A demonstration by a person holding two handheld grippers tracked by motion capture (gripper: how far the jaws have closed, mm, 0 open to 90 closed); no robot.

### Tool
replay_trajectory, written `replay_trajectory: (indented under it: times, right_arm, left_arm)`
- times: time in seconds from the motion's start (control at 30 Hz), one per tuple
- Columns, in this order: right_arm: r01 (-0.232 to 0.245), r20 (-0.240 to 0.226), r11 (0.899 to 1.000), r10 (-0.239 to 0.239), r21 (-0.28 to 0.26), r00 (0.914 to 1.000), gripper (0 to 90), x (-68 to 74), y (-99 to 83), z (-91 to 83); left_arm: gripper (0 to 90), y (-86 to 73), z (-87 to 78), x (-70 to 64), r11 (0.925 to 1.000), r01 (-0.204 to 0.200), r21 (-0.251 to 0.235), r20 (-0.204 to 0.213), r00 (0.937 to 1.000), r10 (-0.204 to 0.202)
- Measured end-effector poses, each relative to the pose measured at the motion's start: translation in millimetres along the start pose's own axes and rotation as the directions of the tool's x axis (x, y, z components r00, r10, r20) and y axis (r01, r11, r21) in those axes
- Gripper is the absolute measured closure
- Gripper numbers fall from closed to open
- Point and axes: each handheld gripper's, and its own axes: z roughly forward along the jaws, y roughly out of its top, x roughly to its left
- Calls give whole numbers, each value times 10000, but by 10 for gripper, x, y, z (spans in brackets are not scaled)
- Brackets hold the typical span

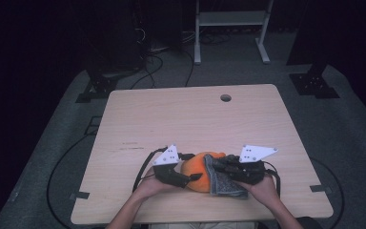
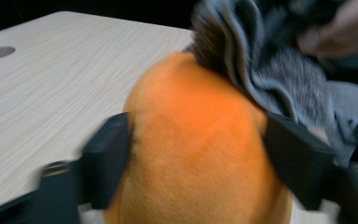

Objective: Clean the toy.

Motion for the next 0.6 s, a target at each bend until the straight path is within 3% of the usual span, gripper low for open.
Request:
replay_trajectory:
  times: [0.07, 0.13, 0.17, 0.2, 0.23, 0.27, 0.3, 0.33, 0.37, 0.4, 0.43, 0.53, 0.6]
  right_arm:
    - [18, -83, 10000, -18, -33, 10000, 796, 19, -28, -7]
    - [77, -102, 10000, -77, -32, 9999, 796, 26, -29, -7]
    - [123, -101, 9999, -123, 12, 9999, 796, 39, -26, -8]
    - [120, -42, 9999, -120, 37, 9999, 796, 37, -17, -11]
    - [152, 28, 9999, -152, 7, 9999, 796, 37, -8, -19]
    - [254, 139, 9995, -251, -196, 9996, 797, 56, 15, -40]
    - [483, 258, 9979, -472, -443, 9986, 797, 93, 57, -62]
    - [755, 400, 9953, -731, -602, 9965, 797, 137, 111, -73]
    - [1002, 510, 9921, -966, -751, 9940, 797, 173, 165, -73]
    - [1002, 510, 9921, -966, -751, 9940, 797, 173, 165, -73]
    - [1124, 593, 9901, -1077, -843, 9924, 797, 193, 208, -57]
    - [1084, 680, 9927, -1047, -535, 9922, 798, 136, 220, 30]
    - [859, 618, 9959, -840, -296, 9945, 798, 50, 140, 62]
  left_arm:
    - [81, 24, 31, 12, 9995, 205, 236, -104, 9997, -203]
    - [70, 15, 95, 32, 9956, 648, 677, 121, 9978, -658]
    - [82, -7, 99, 31, 9957, 726, 570, 202, 9971, -738]
    - [240, -18, 68, 12, 9988, 403, 288, 100, 9991, -406]
    - [304, -18, 68, 12, 9988, 403, 288, 100, 9991, -406]
    - [352, 7, 21, -8, 9999, 16, -127, -97, 10000, -18]
    - [376, 26, 5, -33, 9988, -334, -352, -352, 9989, 322]
    - [386, 26, 5, -33, 9988, -334, -352, -352, 9989, 322]
    - [388, 63, 7, -99, 9909, -1225, -559, -931, 9888, 1170]
    - [390, 63, 7, -99, 9909, -1225, -559, -931, 9888, 1170]
    - [390, 70, 18, -116, 9857, -1589, -557, -1000, 9832, 1529]
    - [393, 15, 43, -86, 9889, -1479, -139, -1007, 9842, 1458]
    - [392, -24, 18, -47, 9926, -1197, -198, -862, 9893, 1176]
